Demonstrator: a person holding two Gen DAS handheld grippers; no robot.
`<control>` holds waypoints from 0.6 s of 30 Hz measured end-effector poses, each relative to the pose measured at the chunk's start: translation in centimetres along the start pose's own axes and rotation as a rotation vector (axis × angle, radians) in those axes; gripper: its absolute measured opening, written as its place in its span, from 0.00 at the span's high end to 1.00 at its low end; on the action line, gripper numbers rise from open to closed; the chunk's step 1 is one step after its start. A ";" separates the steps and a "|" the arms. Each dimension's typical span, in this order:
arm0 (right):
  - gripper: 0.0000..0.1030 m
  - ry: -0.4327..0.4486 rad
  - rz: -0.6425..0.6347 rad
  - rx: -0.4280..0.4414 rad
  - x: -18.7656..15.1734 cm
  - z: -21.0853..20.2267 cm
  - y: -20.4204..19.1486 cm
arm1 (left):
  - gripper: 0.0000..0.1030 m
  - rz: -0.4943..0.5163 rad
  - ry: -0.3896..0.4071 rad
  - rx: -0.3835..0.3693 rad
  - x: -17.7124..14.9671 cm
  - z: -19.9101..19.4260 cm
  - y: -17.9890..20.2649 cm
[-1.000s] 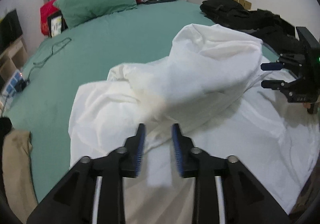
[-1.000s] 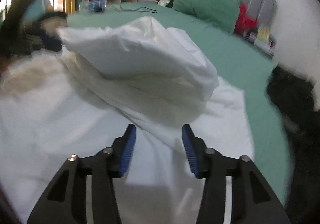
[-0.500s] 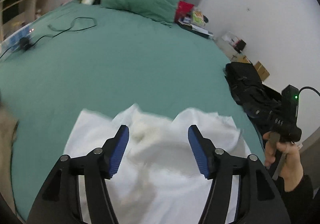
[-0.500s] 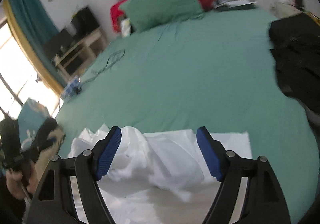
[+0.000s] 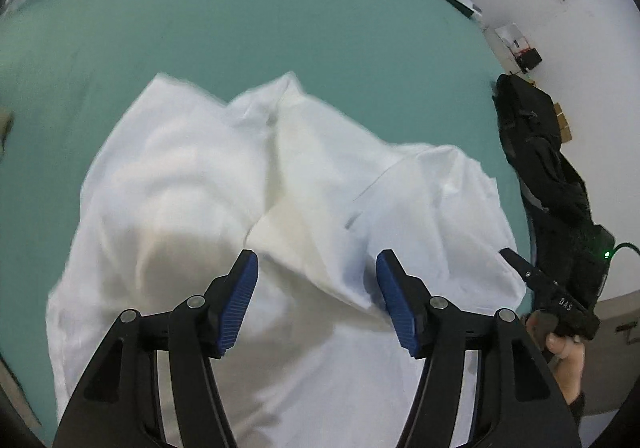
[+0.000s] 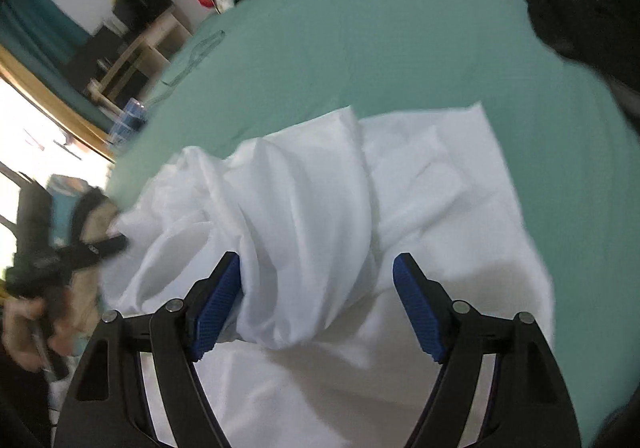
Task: Fold large clothes
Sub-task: 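Lay the folded jacket down and open both grippers, smoothing the bundle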
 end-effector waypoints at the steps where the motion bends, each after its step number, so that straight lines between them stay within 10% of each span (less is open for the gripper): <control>1: 0.25 0.002 0.019 0.031 -0.3 0.1 0.2 | 0.37 -0.016 -0.012 -0.003 -0.4 0.0 -0.5; 9: 0.25 -0.051 0.178 0.310 -1.5 3.1 0.5 | 0.37 -0.174 -0.169 -0.133 -2.3 1.3 -2.4; 13: 0.72 -0.056 0.150 0.355 -1.3 3.3 -1.2 | 0.37 -0.145 -0.165 -0.189 -2.2 1.5 -1.1; 18: 0.83 -0.007 0.108 0.371 -0.7 2.1 -3.0 | 0.86 -0.061 -0.080 -0.180 -1.3 0.3 1.0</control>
Point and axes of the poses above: each gripper's, at about its wrist camera, not at the fingertips, and z roughly the way its jaws point, y to its right, x to its top, the point moved 2 cm from there along z, roughly the way its jaws point, and after that the axes turned 7 degrees about x, right-handed, at the moved point
